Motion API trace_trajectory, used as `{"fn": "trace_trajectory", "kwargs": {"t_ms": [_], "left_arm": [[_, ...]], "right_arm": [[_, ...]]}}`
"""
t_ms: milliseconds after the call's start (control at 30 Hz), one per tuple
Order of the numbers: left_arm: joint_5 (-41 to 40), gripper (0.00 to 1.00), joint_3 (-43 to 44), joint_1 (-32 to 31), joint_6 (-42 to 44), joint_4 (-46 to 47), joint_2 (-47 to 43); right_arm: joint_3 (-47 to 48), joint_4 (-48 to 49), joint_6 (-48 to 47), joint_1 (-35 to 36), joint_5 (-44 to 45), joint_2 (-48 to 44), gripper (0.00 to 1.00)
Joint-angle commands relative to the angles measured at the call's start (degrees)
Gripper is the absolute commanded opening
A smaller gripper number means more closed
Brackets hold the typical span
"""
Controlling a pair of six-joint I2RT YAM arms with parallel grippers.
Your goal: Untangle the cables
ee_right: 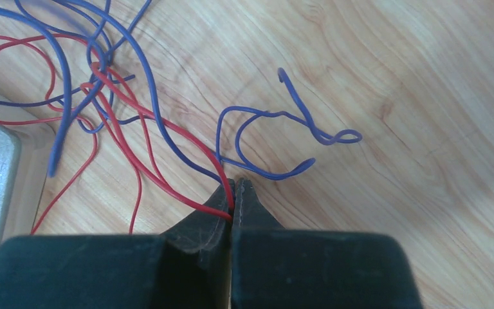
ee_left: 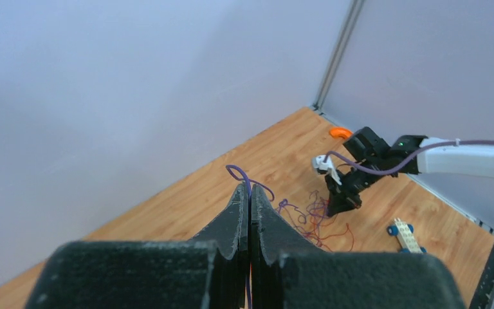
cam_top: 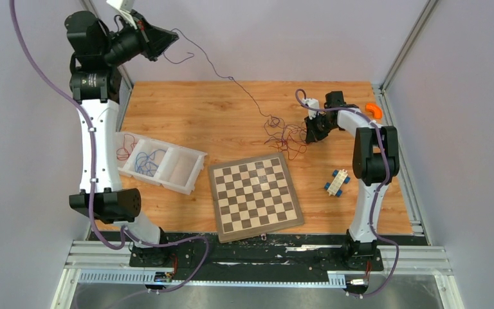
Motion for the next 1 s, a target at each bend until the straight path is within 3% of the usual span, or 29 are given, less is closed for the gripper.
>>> {"fn": "trace_trajectory", "kwargs": {"t_ms": [0, 300, 367, 467, 667, 800, 967], "left_arm": [[2.2, 0.00, -0.7, 5.3, -7.5, 5.3, -3.5], [2.3, 0.00, 3.2, 7.8, -10.5, 7.7, -4.0], [2.2, 0.00, 3.1, 7.8, -11.3, 9.5, -3.9], [3.5, 0.00, 2.5, 7.8, -14.6, 11.6, -3.1], [7.4, 0.00, -10.2, 6.5, -24.1, 23.0, -5.7], [8.4, 0.00, -11.5, 5.5, -23.1, 21.9, -6.0], [8.7, 0.00, -8.4, 5.5, -21.7, 19.8, -4.5]], "right_arm": [[1.9, 1.4, -2.7, 0.1, 3.6, 1.4, 0.00], [2.5, -0.2, -6.3, 0.1, 1.8, 1.4, 0.02], [2.7, -1.4, -7.7, 0.1, -0.5, 0.5, 0.16], [5.2, -8.7, -12.4, -0.1, -6.9, -1.5, 0.51], [10.5, -13.8, -13.9, 0.9, -23.5, -10.7, 0.98], [16.3, -11.2, -8.4, 5.9, -27.2, -11.3, 1.00], [17.9, 2.2, -0.1, 14.1, -25.8, -8.6, 1.00]]}}
